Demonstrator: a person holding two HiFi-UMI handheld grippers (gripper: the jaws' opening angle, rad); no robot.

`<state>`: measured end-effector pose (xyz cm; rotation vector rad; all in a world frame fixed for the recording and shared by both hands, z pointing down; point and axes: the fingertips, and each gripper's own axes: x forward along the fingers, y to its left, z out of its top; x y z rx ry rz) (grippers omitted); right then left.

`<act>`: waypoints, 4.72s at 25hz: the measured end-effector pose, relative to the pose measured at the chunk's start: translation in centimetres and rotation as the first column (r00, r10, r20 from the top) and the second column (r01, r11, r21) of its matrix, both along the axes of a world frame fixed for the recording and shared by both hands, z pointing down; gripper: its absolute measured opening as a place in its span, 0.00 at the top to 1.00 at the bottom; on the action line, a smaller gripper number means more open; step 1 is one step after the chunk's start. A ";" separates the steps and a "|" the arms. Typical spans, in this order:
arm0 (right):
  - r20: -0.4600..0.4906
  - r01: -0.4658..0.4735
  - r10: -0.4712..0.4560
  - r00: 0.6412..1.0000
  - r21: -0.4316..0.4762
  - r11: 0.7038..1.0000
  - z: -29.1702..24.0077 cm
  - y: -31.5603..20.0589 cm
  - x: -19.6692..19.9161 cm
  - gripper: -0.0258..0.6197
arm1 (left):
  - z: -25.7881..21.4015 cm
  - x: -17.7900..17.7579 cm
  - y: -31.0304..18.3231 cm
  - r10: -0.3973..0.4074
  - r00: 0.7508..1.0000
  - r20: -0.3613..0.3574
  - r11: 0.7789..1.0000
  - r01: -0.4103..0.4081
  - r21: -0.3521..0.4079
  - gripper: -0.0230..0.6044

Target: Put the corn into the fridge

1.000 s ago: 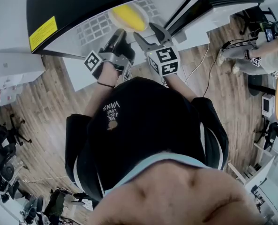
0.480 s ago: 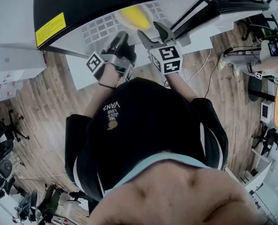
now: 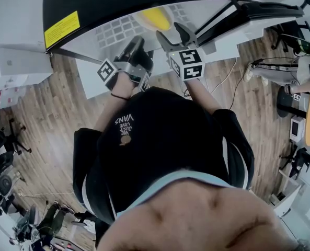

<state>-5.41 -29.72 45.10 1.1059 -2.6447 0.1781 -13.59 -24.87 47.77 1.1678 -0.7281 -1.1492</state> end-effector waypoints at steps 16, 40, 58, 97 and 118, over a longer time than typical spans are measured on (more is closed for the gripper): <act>0.000 0.000 0.000 1.000 0.004 1.000 0.0 -0.7 -0.5 0.55 | 0.1 -0.9 0.5 -0.019 1.000 -0.008 1.000 0.019 -0.002 0.86; 0.030 0.007 -0.007 1.000 0.009 1.000 -1.1 1.4 1.2 0.55 | -4.5 -0.7 0.3 -0.042 0.900 0.434 0.972 -0.064 0.226 0.86; 0.071 0.024 -0.025 0.997 0.014 1.000 -1.6 4.2 3.3 0.55 | -5.1 1.3 2.5 -0.133 0.337 0.932 0.950 -0.226 0.217 0.86; 0.060 0.094 -0.093 0.994 -0.015 0.995 0.2 11.4 6.3 0.74 | -2.9 4.8 9.5 -0.152 0.088 0.984 0.968 -0.190 0.167 0.86; 0.043 0.099 -0.099 0.994 0.003 0.995 0.1 12.6 7.2 0.94 | -2.9 5.3 10.4 -0.141 0.112 0.984 0.973 -0.168 0.159 0.86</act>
